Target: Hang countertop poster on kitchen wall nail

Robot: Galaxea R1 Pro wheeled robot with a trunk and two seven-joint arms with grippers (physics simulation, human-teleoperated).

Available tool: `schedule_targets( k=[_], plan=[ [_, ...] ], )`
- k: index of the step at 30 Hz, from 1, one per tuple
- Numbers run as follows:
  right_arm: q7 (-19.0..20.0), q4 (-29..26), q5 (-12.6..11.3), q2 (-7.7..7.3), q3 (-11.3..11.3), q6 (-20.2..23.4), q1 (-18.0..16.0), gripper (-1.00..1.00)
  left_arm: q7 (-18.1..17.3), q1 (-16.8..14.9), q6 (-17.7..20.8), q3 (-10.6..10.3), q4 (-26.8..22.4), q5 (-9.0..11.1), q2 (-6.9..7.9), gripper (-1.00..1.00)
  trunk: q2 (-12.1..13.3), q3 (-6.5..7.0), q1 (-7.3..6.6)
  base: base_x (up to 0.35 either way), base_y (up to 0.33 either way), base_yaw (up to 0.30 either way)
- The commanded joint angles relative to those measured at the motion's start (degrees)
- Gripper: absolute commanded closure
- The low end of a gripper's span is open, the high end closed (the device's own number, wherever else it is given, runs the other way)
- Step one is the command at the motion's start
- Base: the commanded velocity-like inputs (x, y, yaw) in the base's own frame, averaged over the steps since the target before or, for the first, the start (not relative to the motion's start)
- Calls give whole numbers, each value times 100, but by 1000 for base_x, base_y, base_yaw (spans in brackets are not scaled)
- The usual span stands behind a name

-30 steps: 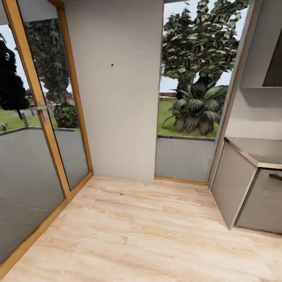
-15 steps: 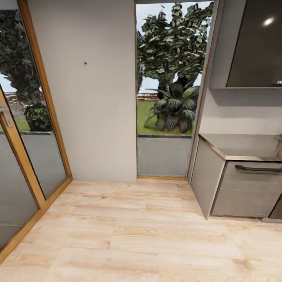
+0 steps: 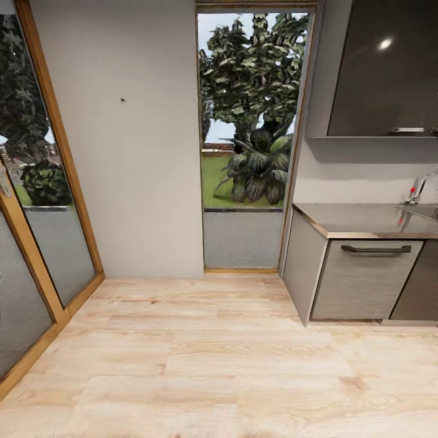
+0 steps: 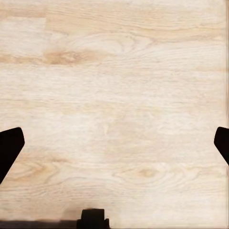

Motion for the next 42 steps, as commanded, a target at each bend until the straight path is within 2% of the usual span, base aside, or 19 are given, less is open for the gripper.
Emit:
schedule_targets(
  k=[1, 6, 13, 24, 31, 42],
  plan=[
    [1, 4, 1, -4, 0, -19, -3, -100, -1, 2, -9, -7, -8, -45, 3, -100, -3, -5, -2, -138, 0, -4],
    [2, 4, -8, -13, 4, -20, -3, -100, -1, 2, -9, -12, -9, -45, 3, -100, -3, -3, -2, -62, 0, -65],
    [-4, 4, -22, -16, 6, -21, -3, -100, -1, 2, -4, -19, -9, -46, 1, -100, -3, 12, -2, 38, -13, -255],
    [-7, 4, -19, -16, 1, -21, -3, -100, -1, 2, 0, -27, -9, -46, -6, -100, -3, 18, -2, 188, -208, -105],
    [-7, 4, -19, -16, 6, -27, -3, -100, -1, 2, 0, -24, -9, -46, -6, -100, -3, 18, -2, 107, -264, -267],
    [-7, 4, -24, -16, 6, -29, -3, -100, -1, 2, 0, -18, -9, -46, -5, -100, -3, 18, -2, 27, -44, -298]
  ],
)
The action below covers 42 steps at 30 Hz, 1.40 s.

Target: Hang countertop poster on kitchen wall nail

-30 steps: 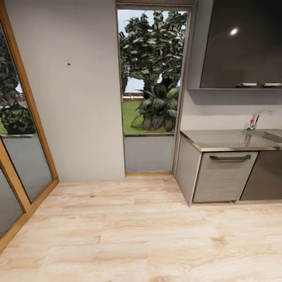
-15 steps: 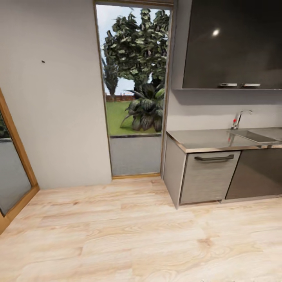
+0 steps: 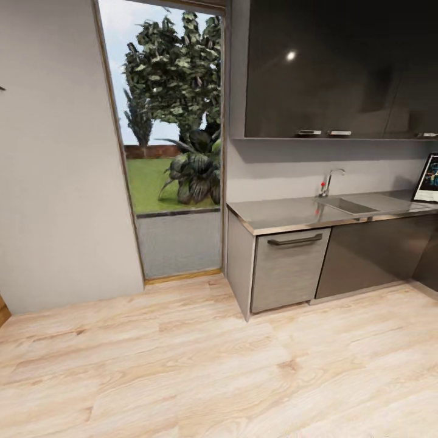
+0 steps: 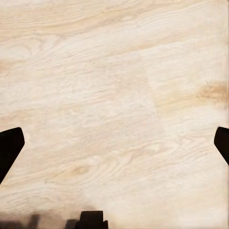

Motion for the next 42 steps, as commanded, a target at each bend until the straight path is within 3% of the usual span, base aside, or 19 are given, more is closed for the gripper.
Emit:
schedule_targets(
  k=[1, 22, 42],
  plan=[
    [0, 6, -2, 0, -1, -19, -5, -100, 1, 3, -8, -8, -10, -48, 3, -100, -2, -5, 1, 137, -114, -239],
    [0, 8, 17, -2, 1, -10, -5, -100, 8, 3, -7, -13, -10, -48, 2, -100, -2, -5, 1, 218, -192, -41],
    [0, 6, 6, 0, 1, -18, -5, -100, 8, 3, -7, -13, -10, -48, 2, -100, -2, 20, 1, 243, -237, -280]
  ],
)
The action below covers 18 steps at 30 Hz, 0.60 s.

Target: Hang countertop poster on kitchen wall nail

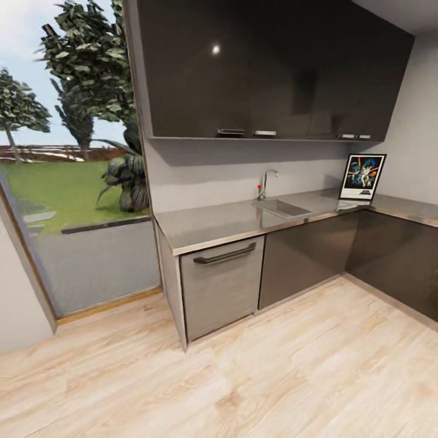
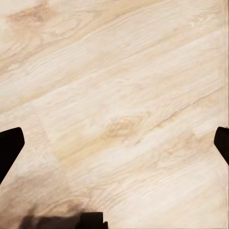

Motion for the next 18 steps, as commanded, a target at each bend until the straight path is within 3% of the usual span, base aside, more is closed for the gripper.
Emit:
schedule_targets(
  k=[1, 8, 18],
  plan=[
    [-3, 7, -1, 0, 1, -20, -5, -100, -2, 3, -7, -2, -11, -51, 3, -100, -2, -3, 2, 202, -262, -300],
    [-8, 8, 5, 8, 1, -20, -5, -100, -2, 3, -7, -2, -11, -51, 3, -100, -2, 9, 2, 205, -263, -272],
    [-2, 232, 33, 2, 25, -12, 2, -100, -1, 3, -7, -2, -11, -51, 3, -100, -2, 11, 2, 260, -218, -44]
  ],
)
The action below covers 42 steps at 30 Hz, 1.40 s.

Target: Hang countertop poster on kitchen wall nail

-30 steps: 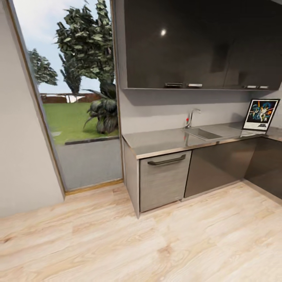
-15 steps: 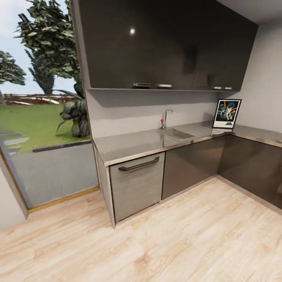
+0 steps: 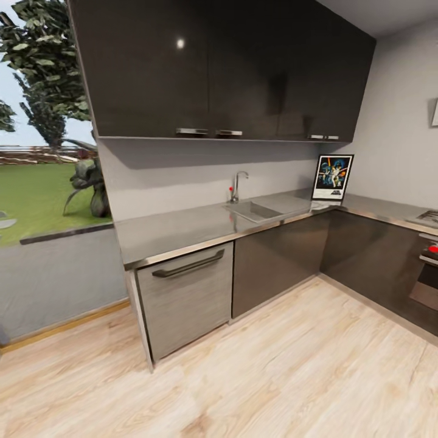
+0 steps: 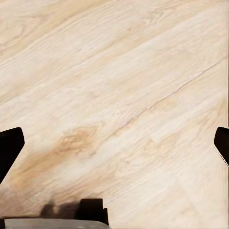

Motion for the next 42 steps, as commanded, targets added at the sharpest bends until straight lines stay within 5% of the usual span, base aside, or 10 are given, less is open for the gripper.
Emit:
schedule_targets(
  k=[1, 29, 42],
  plan=[
    [1, 45, 3, 2, 6, -20, -3, -100, -2, 2, -8, -4, -9, -49, 3, -100, -2, -5, 3, 300, -153, -4],
    [11, 115, 4, 33, 23, -26, -2, -100, 5, 2, -8, -4, -9, -49, 3, -100, -2, -5, 3, 289, -180, -219],
    [19, 140, 13, 33, 39, -10, -2, -100, 6, 2, -9, 1, -9, -49, 8, -100, -2, -5, 3, 283, -181, -37]
  ],
)
